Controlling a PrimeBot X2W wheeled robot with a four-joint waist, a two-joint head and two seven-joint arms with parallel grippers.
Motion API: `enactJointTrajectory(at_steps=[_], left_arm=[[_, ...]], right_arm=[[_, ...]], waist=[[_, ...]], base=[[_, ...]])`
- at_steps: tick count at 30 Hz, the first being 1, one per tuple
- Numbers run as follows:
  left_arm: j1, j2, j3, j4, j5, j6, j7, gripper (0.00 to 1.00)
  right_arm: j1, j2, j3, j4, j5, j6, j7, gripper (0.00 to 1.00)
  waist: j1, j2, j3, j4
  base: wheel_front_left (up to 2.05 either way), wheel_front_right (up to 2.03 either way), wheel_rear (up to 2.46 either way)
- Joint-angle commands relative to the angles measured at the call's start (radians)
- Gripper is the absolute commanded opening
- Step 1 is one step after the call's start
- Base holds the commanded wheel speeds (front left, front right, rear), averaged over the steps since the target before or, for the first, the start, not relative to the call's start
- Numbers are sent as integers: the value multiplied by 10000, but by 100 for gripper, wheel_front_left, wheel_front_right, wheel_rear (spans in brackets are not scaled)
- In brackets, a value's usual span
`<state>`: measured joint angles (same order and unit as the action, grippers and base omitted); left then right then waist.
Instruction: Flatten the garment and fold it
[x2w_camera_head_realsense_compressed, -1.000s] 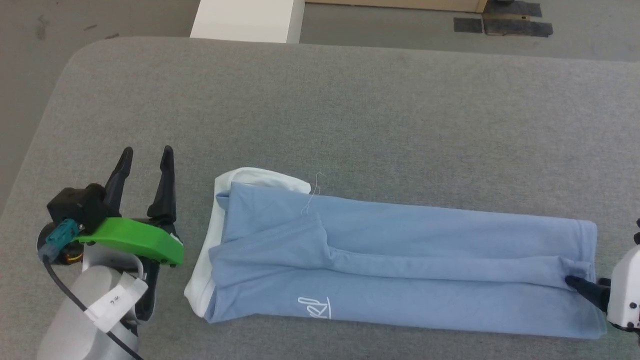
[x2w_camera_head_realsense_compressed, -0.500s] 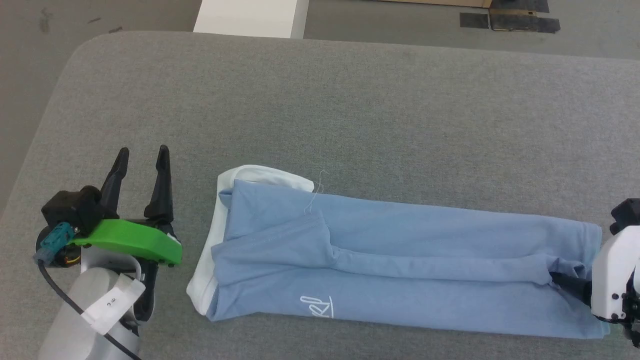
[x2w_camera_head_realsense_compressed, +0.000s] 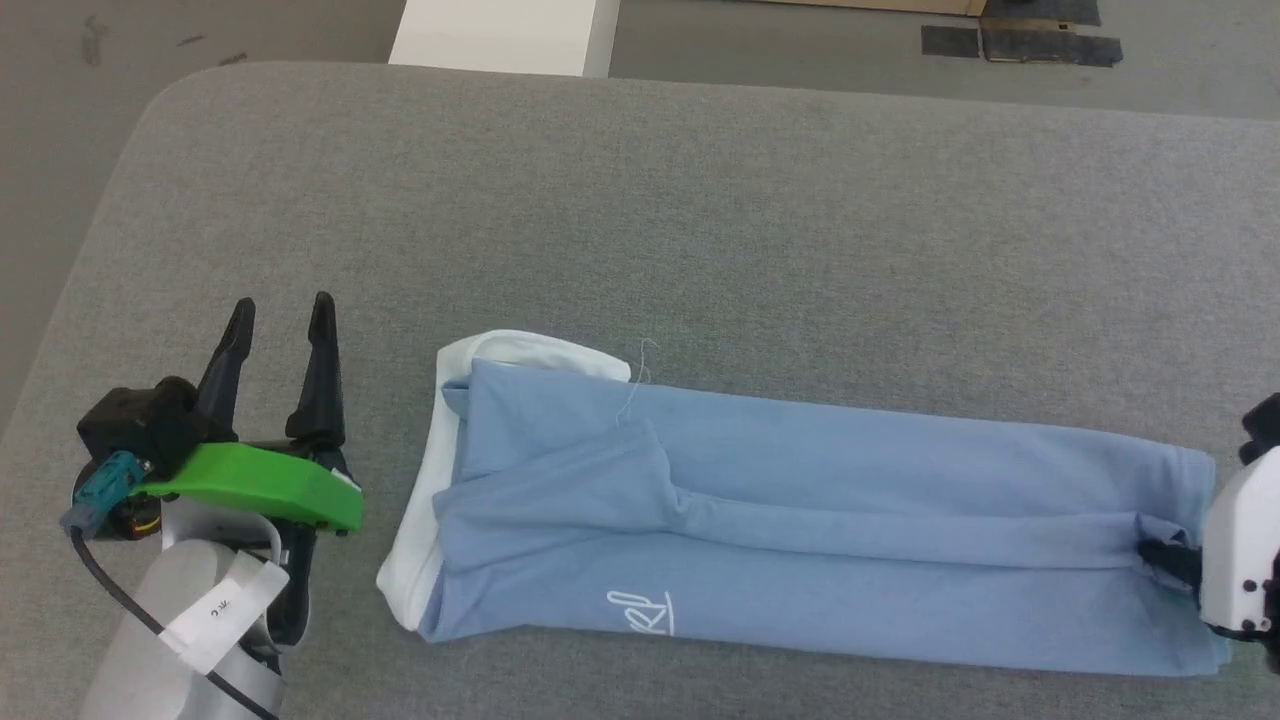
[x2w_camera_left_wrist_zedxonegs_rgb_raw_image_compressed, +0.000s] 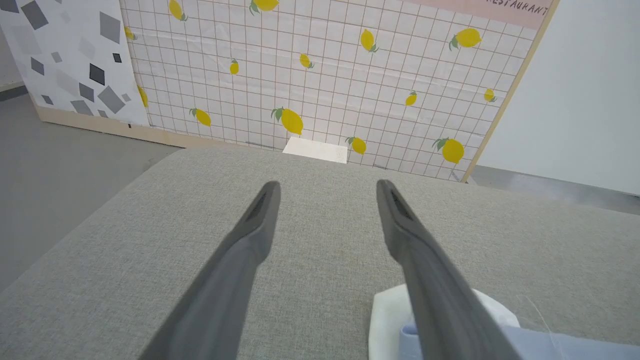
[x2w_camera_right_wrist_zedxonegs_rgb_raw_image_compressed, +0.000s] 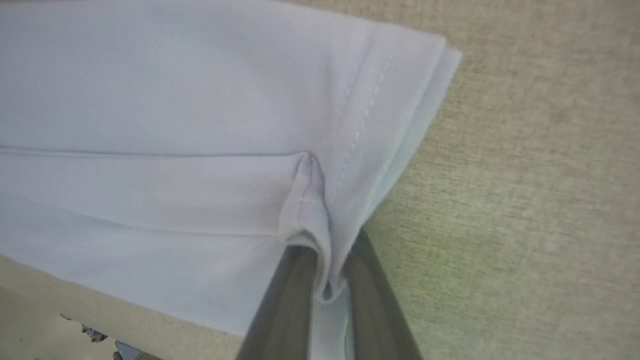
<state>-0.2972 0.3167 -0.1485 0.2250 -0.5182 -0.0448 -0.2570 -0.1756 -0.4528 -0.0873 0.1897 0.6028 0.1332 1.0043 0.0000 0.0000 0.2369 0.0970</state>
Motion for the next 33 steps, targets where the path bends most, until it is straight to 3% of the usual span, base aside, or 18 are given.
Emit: enactJointTrajectory(at_steps=[1,9,17,25,33], left_arm=[[84,-22,23,27,103,-84,-46,100],[34,6,-9,163,94,-103,-47,100],[8,17,-38,166,7,-76,-11,100],[134,-1,-17,249,-112,-14,9,100],[316,3,-28,262,-225,28,56,100]], right_arm=[[88,-84,-228,282,-290,-25,88,0],[-27,-257,-2133,572,-1914,-25,280,0],[-240,138,-3376,218,-3635,-25,1127,0],[-285,211,-2684,-954,-3939,-25,2608,0],[-151,276,-1222,-2940,-3048,-25,4484,0]], waist=[[0,0,14,-1],[0,0,31,-10],[0,0,-5,-25],[0,0,-352,-112],[0,0,-781,-182]], base=[[0,0,0],[0,0,0],[0,0,0],[0,0,0],[0,0,0]])
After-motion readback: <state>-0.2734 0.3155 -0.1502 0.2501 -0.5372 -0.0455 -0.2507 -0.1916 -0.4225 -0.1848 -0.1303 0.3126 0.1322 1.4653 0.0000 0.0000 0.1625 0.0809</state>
